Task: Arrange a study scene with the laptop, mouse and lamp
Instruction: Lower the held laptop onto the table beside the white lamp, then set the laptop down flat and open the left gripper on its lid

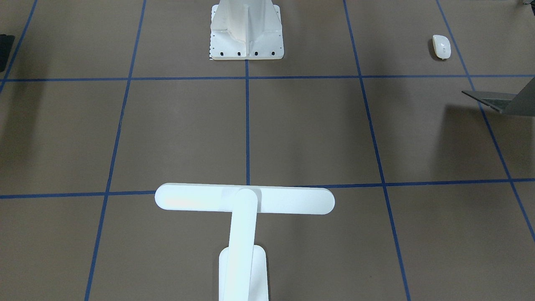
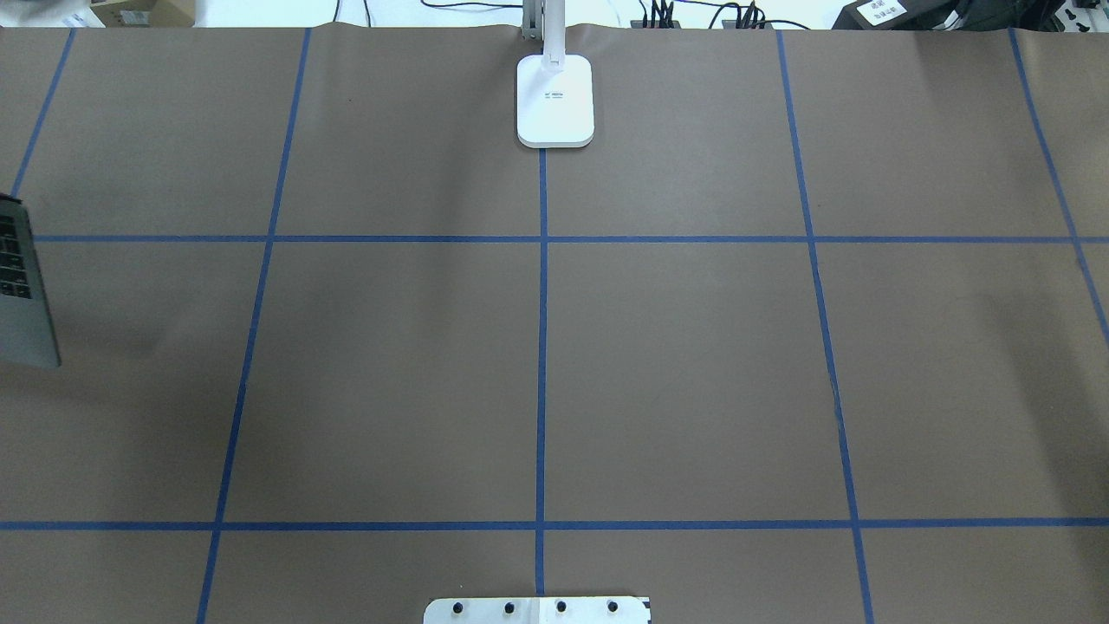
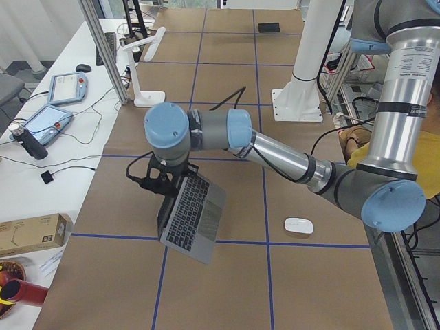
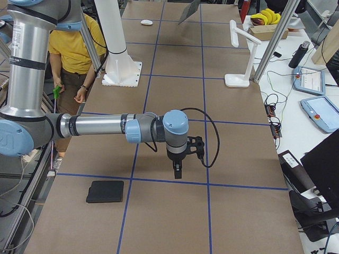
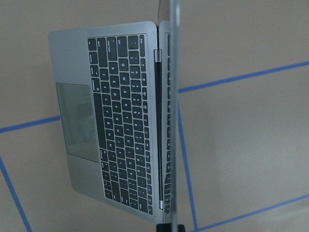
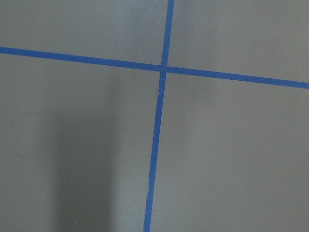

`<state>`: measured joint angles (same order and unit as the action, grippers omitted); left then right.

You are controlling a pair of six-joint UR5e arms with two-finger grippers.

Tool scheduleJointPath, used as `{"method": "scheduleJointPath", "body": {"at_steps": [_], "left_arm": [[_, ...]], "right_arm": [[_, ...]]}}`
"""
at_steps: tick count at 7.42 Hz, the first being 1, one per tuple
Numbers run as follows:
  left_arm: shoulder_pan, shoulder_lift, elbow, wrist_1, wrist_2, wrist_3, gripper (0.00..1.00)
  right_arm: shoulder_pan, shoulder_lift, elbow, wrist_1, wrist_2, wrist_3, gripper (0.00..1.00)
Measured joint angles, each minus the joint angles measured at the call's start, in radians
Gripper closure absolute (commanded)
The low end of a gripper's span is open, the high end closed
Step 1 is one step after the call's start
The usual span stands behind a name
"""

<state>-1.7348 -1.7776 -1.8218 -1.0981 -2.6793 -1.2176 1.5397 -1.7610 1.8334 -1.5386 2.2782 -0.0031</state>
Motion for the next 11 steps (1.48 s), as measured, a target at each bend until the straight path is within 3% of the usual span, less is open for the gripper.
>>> {"method": "scheduleJointPath", "body": {"at_steps": [3, 6, 9, 11], "left_arm": [[0.171, -0.217, -0.001, -0.012, -0.018, -0.338, 1.00], [0.352, -0.333, 0.006, -0.176, 0.020, -0.748, 1.00], [0.563, -0.469, 0.038, -0.287, 0.175, -1.096, 1.00], [0.681, -0.556, 0.136, -0.385, 0.277, -1.241, 1.00]], "right_arm": [[0.000, 0.000, -0.005, 0.000, 0.004, 0.000, 0.00], [0.000, 0.001, -0.009, 0.000, 0.007, 0.001, 0.00], [0.000, 0.002, -0.009, 0.000, 0.013, 0.002, 0.00], [0.000, 0.002, -0.009, 0.000, 0.014, 0.002, 0.00]]}}
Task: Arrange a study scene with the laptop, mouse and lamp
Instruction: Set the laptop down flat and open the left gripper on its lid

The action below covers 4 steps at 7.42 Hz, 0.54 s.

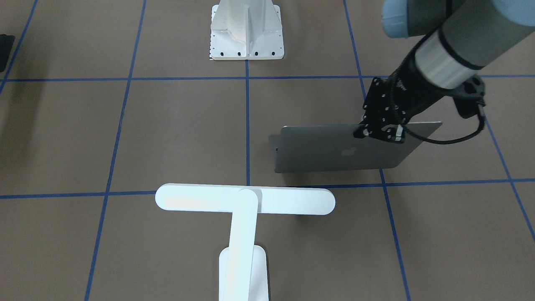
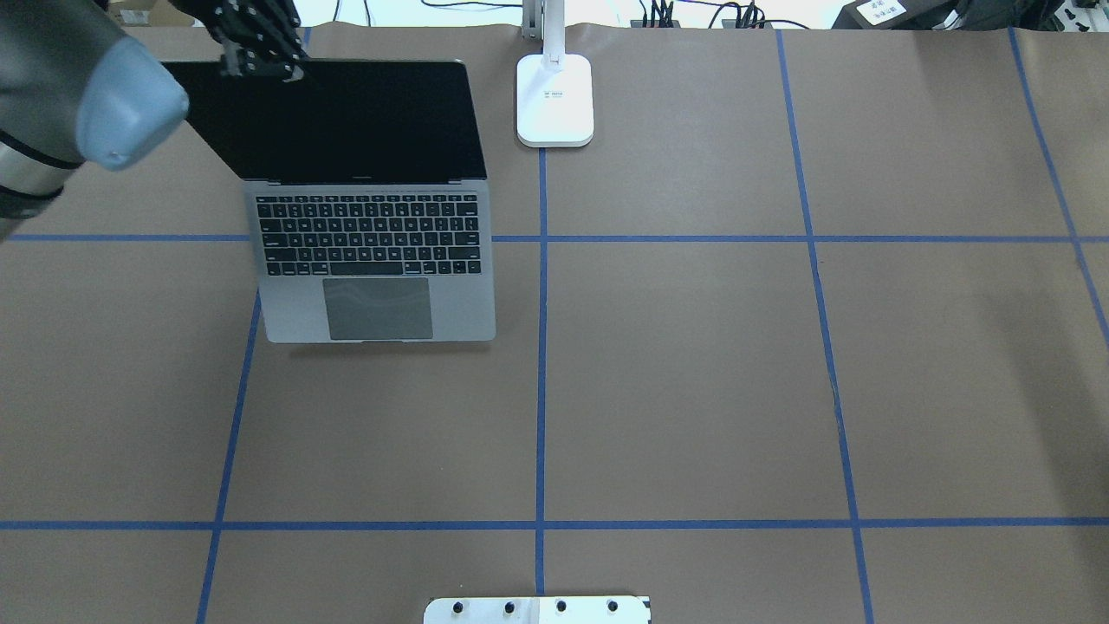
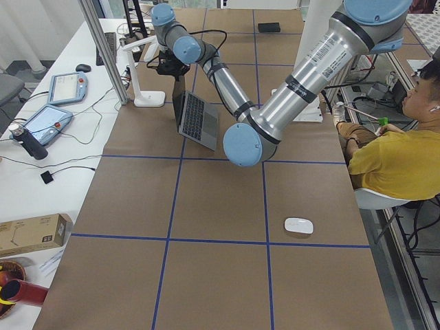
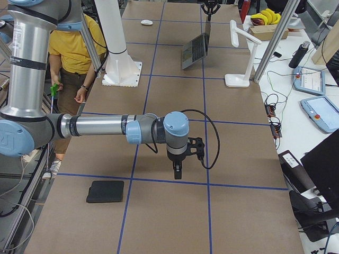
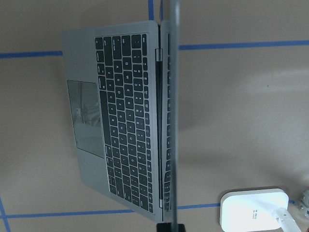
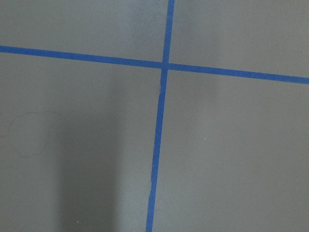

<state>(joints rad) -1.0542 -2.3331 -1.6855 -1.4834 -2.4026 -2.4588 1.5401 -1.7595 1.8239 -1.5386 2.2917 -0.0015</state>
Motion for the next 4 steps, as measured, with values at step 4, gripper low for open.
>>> {"method": "scheduleJointPath", "body": {"at_steps": [4], "left_arm": [[0.064, -0.075, 0.201, -0.159, 0.046, -0.048, 1.00]], "right_arm": [[0.000, -0.001, -0.001, 0.000, 0.000, 0.000, 0.00]]}}
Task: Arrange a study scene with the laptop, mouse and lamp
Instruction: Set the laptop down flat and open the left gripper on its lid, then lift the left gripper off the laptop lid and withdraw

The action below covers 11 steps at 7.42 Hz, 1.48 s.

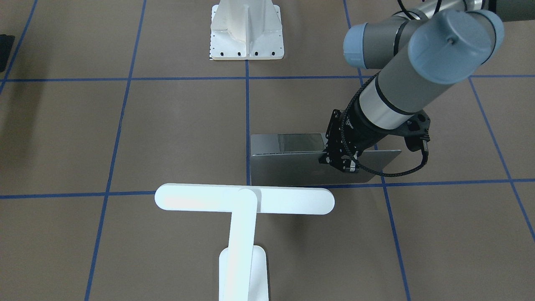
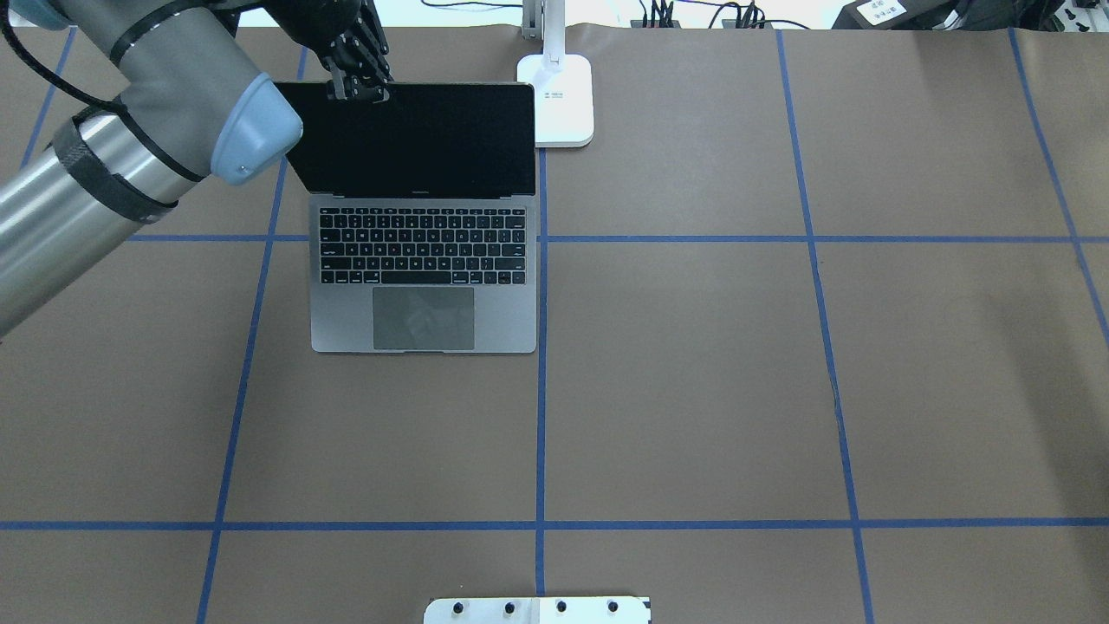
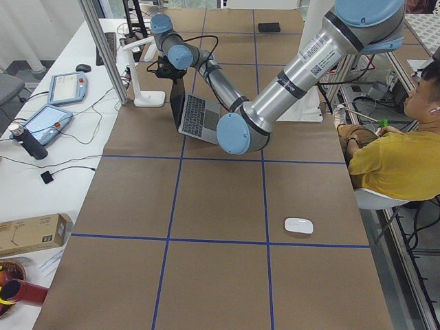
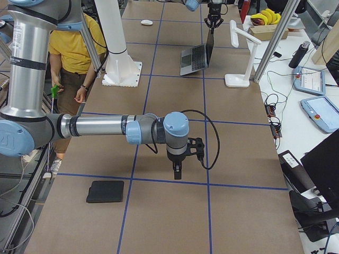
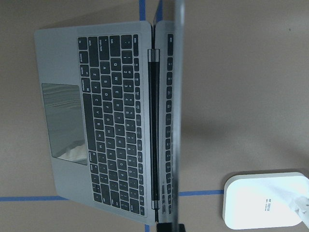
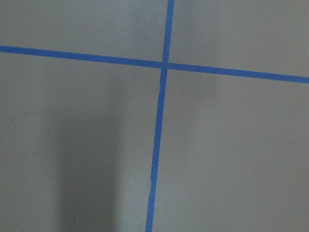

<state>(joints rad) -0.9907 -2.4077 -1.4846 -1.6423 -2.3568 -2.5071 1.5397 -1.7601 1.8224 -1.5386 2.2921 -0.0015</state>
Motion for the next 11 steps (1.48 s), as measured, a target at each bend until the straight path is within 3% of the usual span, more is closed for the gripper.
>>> {"method": "scheduleJointPath", "body": {"at_steps": [4, 5, 6, 7, 8, 11], "left_arm": [[0.039, -0.010, 0.113, -0.117, 0.046, -0.009, 1.00], [0.045, -0.010, 0.118, -0.120, 0.055, -0.011, 0.93], [0.047, -0.008, 0.122, -0.120, 0.059, -0.012, 0.78], [0.048, -0.008, 0.124, -0.120, 0.060, -0.011, 0.44], [0.048, -0.007, 0.125, -0.121, 0.060, -0.010, 0.00], [0.046, -0.006, 0.107, -0.126, 0.059, 0.001, 0.00]], "right_arm": [[-0.001, 0.000, 0.000, 0.000, 0.001, 0.000, 0.00], [-0.001, -0.001, 0.000, 0.000, 0.001, 0.000, 0.00], [-0.001, -0.001, 0.000, -0.001, 0.001, 0.000, 0.00], [-0.001, 0.000, 0.000, -0.001, 0.001, 0.000, 0.00], [-0.001, 0.000, 0.000, -0.001, 0.001, 0.000, 0.00], [0.000, 0.001, 0.000, 0.000, 0.001, 0.000, 0.00]]}}
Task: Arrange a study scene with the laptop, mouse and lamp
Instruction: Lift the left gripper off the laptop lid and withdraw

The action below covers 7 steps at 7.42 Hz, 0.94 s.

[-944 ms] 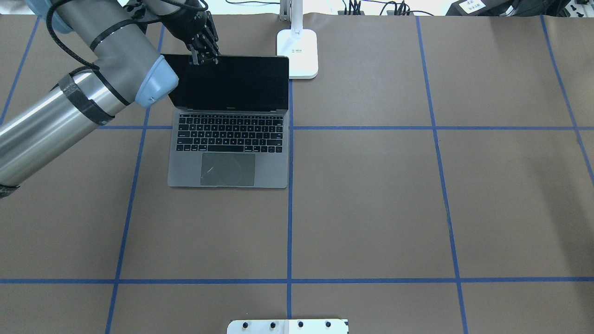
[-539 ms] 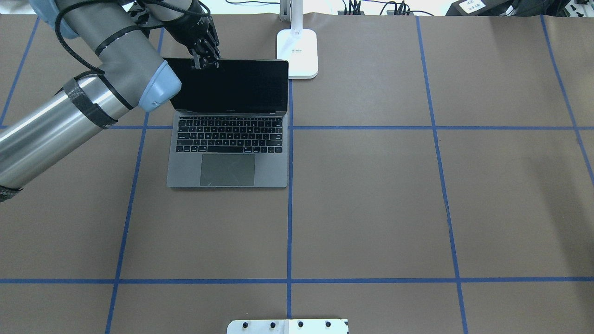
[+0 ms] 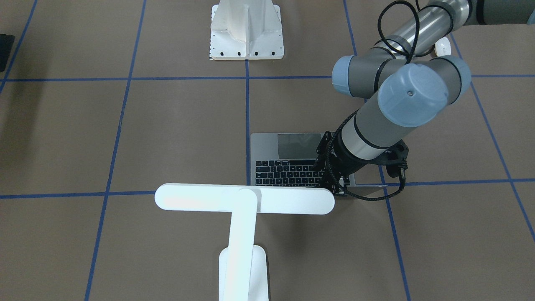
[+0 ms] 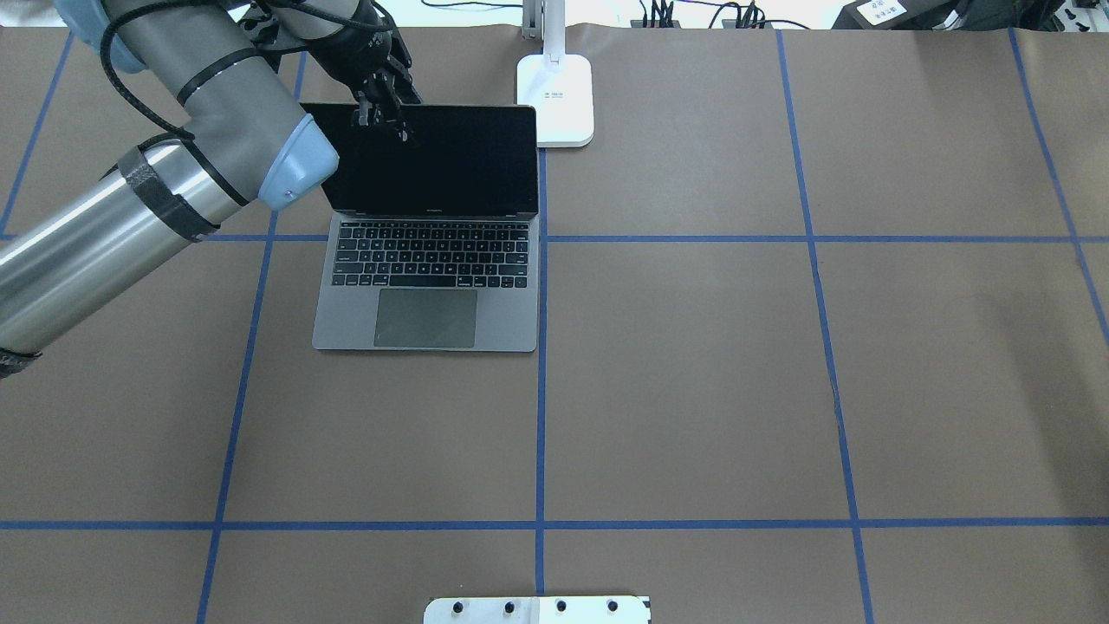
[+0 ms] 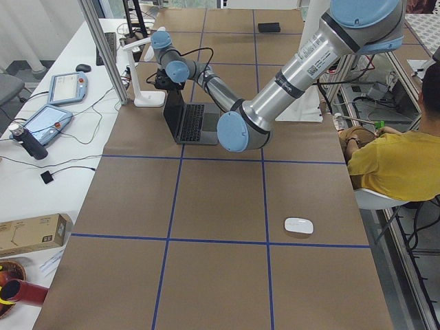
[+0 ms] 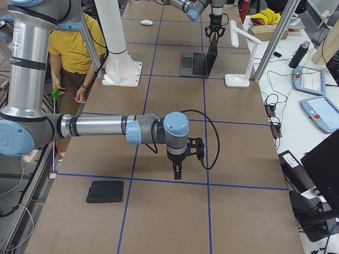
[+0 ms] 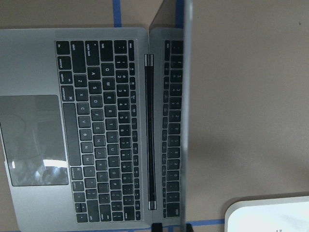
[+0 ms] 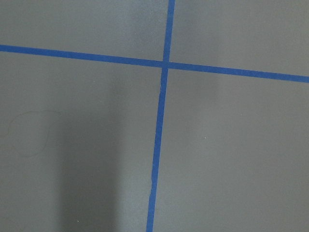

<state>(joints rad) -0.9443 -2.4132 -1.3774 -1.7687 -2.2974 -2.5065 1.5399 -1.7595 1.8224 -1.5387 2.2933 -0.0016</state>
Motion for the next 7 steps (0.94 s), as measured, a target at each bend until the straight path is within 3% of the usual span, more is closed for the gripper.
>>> {"method": "scheduleJointPath", "body": {"at_steps": [2, 4, 7], "left_arm": [[-0.024, 0.020, -0.073, 0.004, -0.011, 0.014, 0.00], [-0.072, 0.125, -0.232, 0.011, -0.047, 0.116, 0.00], [-0.173, 0.408, -0.498, 0.033, -0.071, 0.568, 0.00]], "right_arm": [[0.000, 0.004, 0.001, 0.000, 0.000, 0.000, 0.00], [0.000, 0.012, 0.009, 0.008, 0.000, -0.004, 0.00], [0.000, 0.008, 0.003, 0.041, 0.000, -0.009, 0.00]]}}
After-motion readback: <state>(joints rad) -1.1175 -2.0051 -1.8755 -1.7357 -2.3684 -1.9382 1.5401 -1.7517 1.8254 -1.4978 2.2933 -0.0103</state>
